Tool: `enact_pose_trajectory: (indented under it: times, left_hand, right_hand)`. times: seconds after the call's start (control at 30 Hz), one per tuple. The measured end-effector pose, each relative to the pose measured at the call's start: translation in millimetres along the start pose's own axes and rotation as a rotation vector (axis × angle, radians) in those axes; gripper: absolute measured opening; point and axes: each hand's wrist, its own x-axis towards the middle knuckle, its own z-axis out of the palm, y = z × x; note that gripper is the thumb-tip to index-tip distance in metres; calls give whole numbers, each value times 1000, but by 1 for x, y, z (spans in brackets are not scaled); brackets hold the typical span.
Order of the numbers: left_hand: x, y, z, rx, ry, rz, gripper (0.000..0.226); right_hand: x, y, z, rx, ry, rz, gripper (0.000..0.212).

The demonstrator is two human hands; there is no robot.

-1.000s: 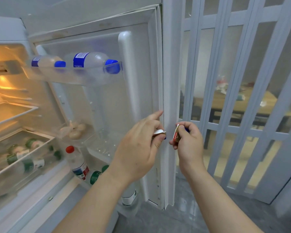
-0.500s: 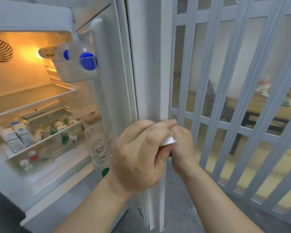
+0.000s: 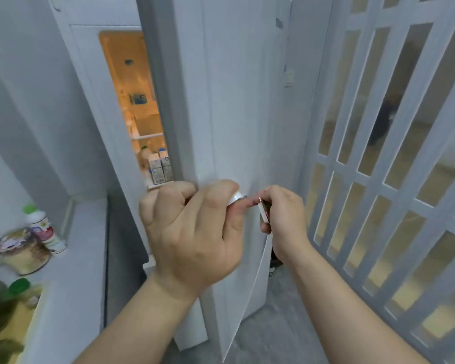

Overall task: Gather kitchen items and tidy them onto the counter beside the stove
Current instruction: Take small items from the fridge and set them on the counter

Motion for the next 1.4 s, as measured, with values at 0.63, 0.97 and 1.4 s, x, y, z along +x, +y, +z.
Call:
enact_pose_trajectory:
  times: [0.63,0.97,1.4]
  left_hand:
    - [-37,-153,73,-208,-526,-945,7]
    - [-62,-227,117,-494,-447,-1254,16]
    - [-76,-113,196,-782,-747,-1239,16]
  right_hand:
    - [83,9,117,-114,-183,155,24]
    - [127,27,151,-58,-217,184,18]
    - [110,68,34,-28,9,149,9]
